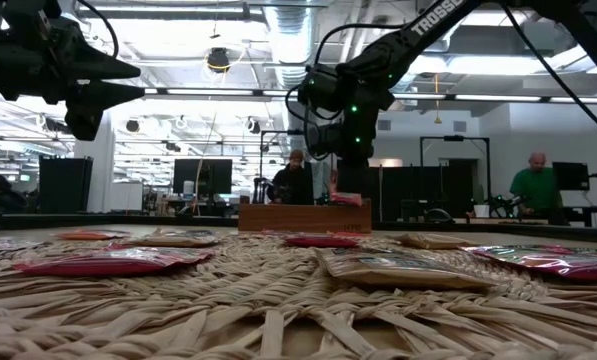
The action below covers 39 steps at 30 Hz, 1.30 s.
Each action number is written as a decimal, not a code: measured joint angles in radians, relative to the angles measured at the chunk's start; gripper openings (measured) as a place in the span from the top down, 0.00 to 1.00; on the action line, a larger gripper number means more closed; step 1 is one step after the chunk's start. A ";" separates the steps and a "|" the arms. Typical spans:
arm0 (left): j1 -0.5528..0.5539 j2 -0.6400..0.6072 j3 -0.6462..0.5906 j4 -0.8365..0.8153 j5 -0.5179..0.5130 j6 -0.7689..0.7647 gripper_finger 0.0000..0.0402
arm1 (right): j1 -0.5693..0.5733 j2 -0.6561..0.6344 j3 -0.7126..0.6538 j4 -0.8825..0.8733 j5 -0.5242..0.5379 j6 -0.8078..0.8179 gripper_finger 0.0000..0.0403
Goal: Pick & Place Tea
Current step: Put the orange tea bag into the right section of the wooden organizer
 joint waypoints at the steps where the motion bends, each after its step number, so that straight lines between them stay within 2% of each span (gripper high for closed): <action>1: 0.000 0.000 0.000 0.000 0.000 0.000 0.66 | 0.000 0.000 0.000 -0.001 -0.017 0.000 1.00; 16: 0.000 0.000 0.000 0.002 0.000 -0.001 0.66 | -0.022 0.000 0.000 0.005 -0.019 0.000 1.00; 21: 0.000 0.000 0.000 0.003 0.000 -0.001 0.66 | -0.024 0.000 0.000 0.004 -0.062 0.001 1.00; 31: 0.000 0.000 0.000 0.003 0.000 -0.002 0.66 | -0.026 0.000 0.000 0.005 -0.071 0.001 1.00; 39: 0.000 0.000 0.000 0.003 0.000 -0.002 0.66 | -0.026 0.000 0.000 0.012 -0.071 0.001 0.87</action>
